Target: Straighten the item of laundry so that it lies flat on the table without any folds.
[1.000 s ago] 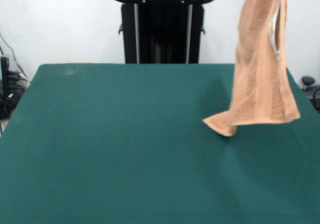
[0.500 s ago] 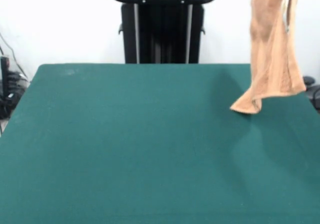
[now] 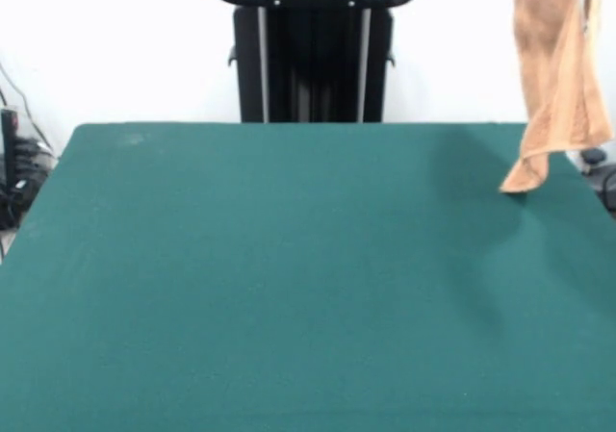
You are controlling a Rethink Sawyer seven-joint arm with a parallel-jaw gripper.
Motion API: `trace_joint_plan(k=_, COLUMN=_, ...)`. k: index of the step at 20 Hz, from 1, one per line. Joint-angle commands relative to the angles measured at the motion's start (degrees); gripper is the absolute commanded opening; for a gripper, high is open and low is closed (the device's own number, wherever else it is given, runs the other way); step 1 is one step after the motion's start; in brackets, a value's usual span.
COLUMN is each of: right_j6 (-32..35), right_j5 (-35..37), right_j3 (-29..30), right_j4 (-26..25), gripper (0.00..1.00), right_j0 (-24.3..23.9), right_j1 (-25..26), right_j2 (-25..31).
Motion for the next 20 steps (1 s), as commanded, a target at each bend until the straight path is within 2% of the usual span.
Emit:
trace_joint_plan(k=1, right_j6=11.7, right_j5=7.4, right_j3=2.8, right_j4=5.6, gripper=0.00, right_j0=2.3, right_j1=0.1, right_j2=0.7)
trace_joint_plan(k=4, right_j6=11.5, right_j5=8.7, right_j3=2.3, right_j4=7.7, gripper=0.00, right_j0=2.8, right_j1=0.0, right_j2=1.1)
trace_joint_plan(k=11, right_j6=13.3, right_j5=12.6, right_j3=-0.1, right_j4=8.3, gripper=0.00, right_j0=4.2, right_j1=-0.5, right_j2=1.0)
trace_joint_plan(k=20, right_j6=21.0, right_j5=13.3, right_j3=-2.6, right_j4=8.5, gripper=0.00, right_j0=8.6, right_j1=1.1, right_j2=1.0)
